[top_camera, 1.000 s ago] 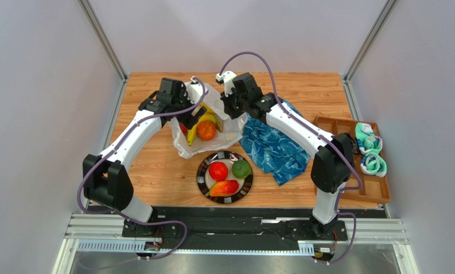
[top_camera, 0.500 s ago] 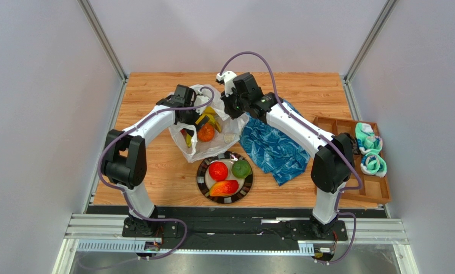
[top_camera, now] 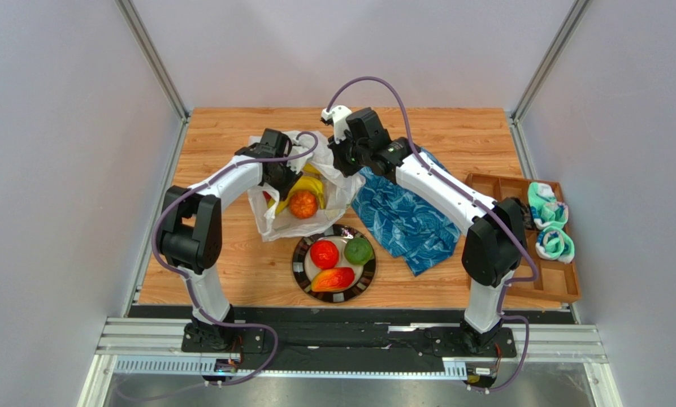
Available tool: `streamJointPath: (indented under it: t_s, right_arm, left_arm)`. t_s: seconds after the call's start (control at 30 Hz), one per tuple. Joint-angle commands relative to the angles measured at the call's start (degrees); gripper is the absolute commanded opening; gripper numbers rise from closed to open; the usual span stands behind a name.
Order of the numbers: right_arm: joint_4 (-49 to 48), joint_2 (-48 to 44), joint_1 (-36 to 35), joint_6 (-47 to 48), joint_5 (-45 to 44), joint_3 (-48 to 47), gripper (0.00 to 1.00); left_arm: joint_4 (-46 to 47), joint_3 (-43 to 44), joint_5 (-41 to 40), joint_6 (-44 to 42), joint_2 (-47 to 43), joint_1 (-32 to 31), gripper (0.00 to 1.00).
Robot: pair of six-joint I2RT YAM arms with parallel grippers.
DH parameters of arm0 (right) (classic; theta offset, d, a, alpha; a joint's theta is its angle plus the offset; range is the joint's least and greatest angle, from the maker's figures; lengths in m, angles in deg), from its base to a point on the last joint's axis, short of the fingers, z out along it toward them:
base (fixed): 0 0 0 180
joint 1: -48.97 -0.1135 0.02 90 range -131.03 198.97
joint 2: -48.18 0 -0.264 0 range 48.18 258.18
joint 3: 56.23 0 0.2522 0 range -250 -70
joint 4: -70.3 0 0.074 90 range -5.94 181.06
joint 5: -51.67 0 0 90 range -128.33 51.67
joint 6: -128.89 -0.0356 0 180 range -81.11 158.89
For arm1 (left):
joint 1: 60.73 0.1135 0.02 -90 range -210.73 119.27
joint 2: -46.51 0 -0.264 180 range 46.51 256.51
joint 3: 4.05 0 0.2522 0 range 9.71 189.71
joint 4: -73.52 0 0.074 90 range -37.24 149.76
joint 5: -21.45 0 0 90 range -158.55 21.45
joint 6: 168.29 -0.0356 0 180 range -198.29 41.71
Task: Take the fake fruits out of the plastic bag
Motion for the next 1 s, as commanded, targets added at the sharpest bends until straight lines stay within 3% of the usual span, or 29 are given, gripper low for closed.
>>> streamJointPath:
  t_s: [0.0, 0.13, 0.33, 0.37, 0.47, 0.57, 0.67, 0.8, 0.97]
  right_arm:
    - [-1.5, 0.0, 0.0, 0.7, -0.2, -1.3, 0.0]
    - [-1.7, 0.5, 0.0, 1.0, -1.1, -1.0, 0.0]
    - [-1.8, 2.0, -0.1, 1.0, -1.1, -2.3, 0.0]
    - [-1.7, 2.2, -0.1, 1.0, -1.2, -2.5, 0.0]
    - [-1.7, 2.9, -0.1, 1.7, -2.0, -3.1, 0.0]
    - [-2.0, 3.5, -0.1, 2.4, -2.7, -3.6, 0.0]
    - [-2.0, 3.7, -0.1, 3.1, -3.2, -4.1, 0.0]
    - [-2.2, 4.4, 0.0, 4.2, -4.3, -4.8, 0.0]
    - [-2.2, 4.8, 0.0, 4.4, -4.2, -6.0, 0.0]
  left_arm:
    - [-5.2, 2.1, 2.4, 1.4, -5.4, 1.2, 0.14]
    - [-5.7, 2.4, 1.7, 3.2, -14.4, 1.6, 0.03]
    - [-7.8, 3.1, 6.6, 5.7, -20.5, 1.6, 0.0]
    - [-8.2, 2.1, 8.8, 4.5, -21.1, 1.6, 0.0]
    - [-13.4, 1.6, 26.8, -0.9, -23.5, 1.5, 0.0]
    - [-22.4, 2.0, 35.9, -4.7, -24.2, 0.7, 0.0]
    - [-28.9, 0.7, 39.5, -7.2, -25.6, -1.7, 0.0]
    - [-28.4, -5.0, 38.5, -7.5, -29.7, -7.6, 0.0]
    - [-20.6, -8.4, 27.2, -1.0, -28.3, -11.5, 0.0]
